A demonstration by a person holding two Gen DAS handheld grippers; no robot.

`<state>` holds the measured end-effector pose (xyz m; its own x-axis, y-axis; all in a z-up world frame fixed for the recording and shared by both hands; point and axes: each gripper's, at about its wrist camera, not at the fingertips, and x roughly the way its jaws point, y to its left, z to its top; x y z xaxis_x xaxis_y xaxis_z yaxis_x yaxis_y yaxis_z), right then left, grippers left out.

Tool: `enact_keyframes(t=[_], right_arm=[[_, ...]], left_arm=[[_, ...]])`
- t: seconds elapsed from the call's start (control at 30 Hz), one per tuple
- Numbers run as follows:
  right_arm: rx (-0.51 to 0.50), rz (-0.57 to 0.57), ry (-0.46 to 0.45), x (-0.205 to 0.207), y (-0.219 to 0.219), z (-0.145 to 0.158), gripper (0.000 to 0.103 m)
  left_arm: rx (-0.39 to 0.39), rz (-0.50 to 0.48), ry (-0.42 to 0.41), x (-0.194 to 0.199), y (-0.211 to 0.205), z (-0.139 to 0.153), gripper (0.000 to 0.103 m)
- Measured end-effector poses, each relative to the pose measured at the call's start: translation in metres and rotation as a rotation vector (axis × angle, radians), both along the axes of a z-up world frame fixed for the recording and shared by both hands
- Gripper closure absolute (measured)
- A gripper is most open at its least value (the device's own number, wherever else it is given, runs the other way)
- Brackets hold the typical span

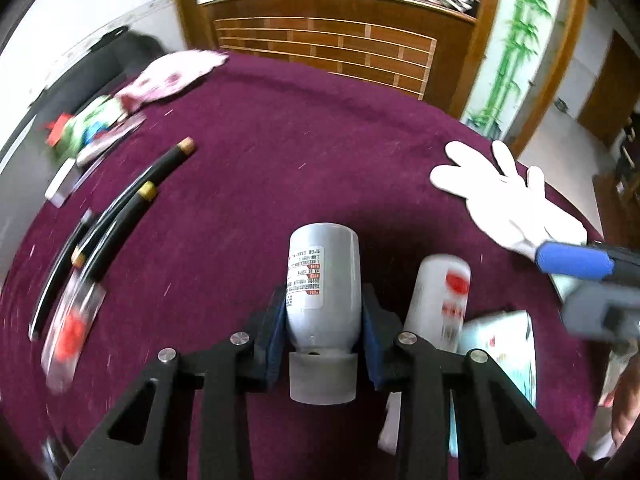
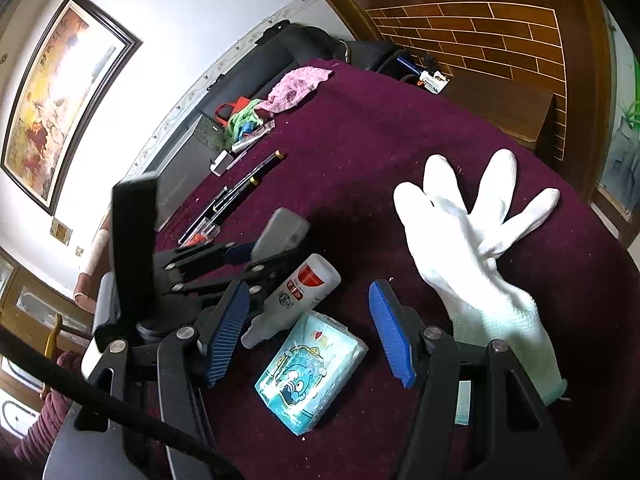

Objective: Organize objects
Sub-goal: 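Move the left gripper back to the table and grasp the white bottle, then grasp the white spray bottle with the right gripper while the left gripper holds the white bottle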

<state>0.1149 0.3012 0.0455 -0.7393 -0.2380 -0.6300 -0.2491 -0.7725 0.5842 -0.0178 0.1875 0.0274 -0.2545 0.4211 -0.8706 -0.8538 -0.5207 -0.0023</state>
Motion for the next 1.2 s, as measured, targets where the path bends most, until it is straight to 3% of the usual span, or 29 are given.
enact_keyframes(t=[0.3, 0.47, 0.67, 0.83, 1.07, 1.13, 1.2], right_arm=[[-0.031, 0.078, -0.089, -0.025, -0.022, -0.009, 0.041], [0.066, 0.089, -0.172, -0.048, -0.042, -0.012, 0.041], [0.176, 0.102, -0.275, -0.071, -0.062, -0.017, 0.041], [0.253, 0.136, -0.284, -0.084, -0.083, -0.017, 0.042], [0.324, 0.137, -0.295, -0.094, -0.097, -0.022, 0.042], [0.339, 0.136, -0.294, -0.095, -0.098, -0.022, 0.042], [0.362, 0.132, -0.294, -0.096, -0.1, -0.022, 0.05]], left_arm=[[0.034, 0.232, -0.034, 0.021, -0.103, 0.009, 0.074], [0.038, 0.332, -0.06, 0.029, -0.132, -0.002, 0.074], [0.032, 0.383, -0.017, 0.038, -0.129, -0.005, 0.074], [0.033, 0.42, 0.001, 0.041, -0.129, -0.007, 0.073], [0.011, 0.426, 0.058, 0.053, -0.115, -0.009, 0.051], [0.014, 0.437, 0.065, 0.053, -0.114, -0.009, 0.051], [0.02, 0.439, 0.06, 0.054, -0.116, -0.009, 0.056]])
